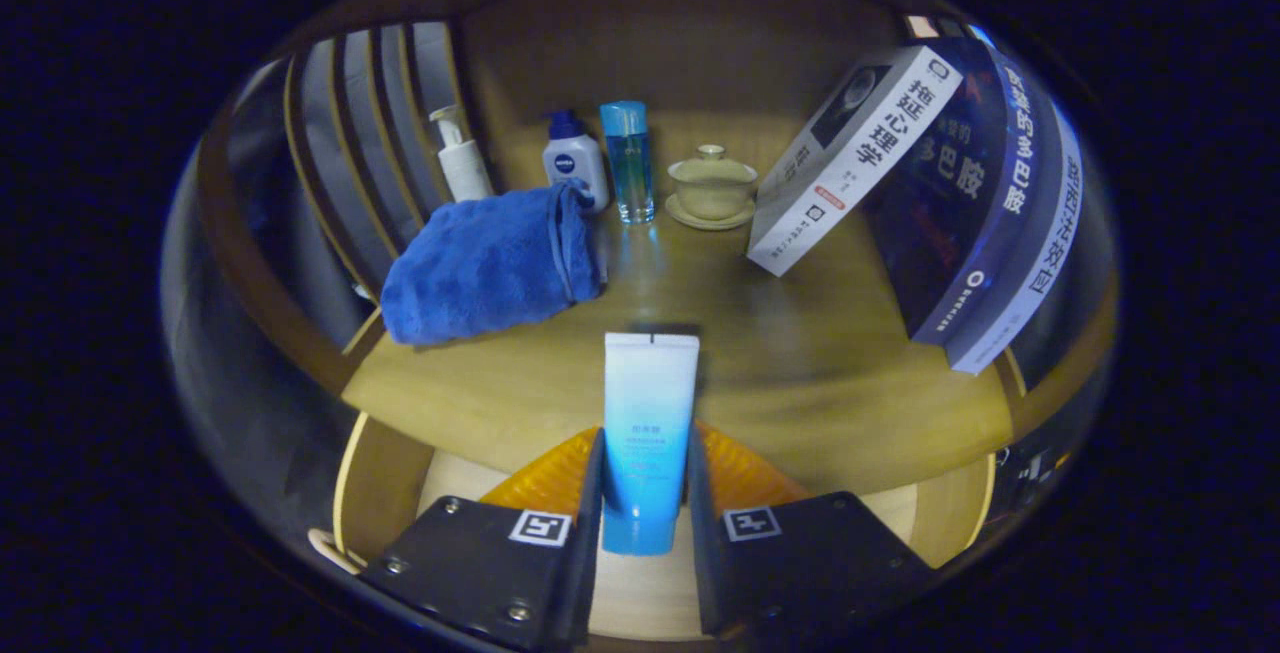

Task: Pull open the drawer, take out the items inside it, and place them on the countertop above the cabinet.

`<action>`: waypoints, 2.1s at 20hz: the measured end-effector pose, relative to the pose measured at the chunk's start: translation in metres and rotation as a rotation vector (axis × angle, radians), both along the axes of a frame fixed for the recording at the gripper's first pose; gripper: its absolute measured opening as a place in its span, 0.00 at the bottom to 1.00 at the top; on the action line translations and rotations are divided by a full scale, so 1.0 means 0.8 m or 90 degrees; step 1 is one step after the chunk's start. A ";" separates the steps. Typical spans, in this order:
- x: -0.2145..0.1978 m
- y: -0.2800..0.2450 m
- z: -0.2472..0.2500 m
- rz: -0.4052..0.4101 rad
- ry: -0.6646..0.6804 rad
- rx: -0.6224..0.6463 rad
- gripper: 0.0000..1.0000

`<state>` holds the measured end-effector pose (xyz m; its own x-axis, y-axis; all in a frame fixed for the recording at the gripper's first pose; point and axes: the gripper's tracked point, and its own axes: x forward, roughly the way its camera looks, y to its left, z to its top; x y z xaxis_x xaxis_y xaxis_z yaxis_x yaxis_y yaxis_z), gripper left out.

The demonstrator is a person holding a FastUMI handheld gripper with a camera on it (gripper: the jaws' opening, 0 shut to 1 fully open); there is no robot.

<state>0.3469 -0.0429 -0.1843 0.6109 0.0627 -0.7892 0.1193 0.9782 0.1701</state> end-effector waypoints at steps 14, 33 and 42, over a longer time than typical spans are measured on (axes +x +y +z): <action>0.027 -0.012 0.017 -0.068 -0.098 -0.041 0.64; -0.317 0.039 0.109 -0.067 -0.434 -0.113 0.99; -0.349 0.047 0.046 -0.060 -0.401 -0.166 0.98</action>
<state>0.0681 -0.0055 -0.1477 0.9517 -0.1564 -0.2643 0.1610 0.9869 -0.0041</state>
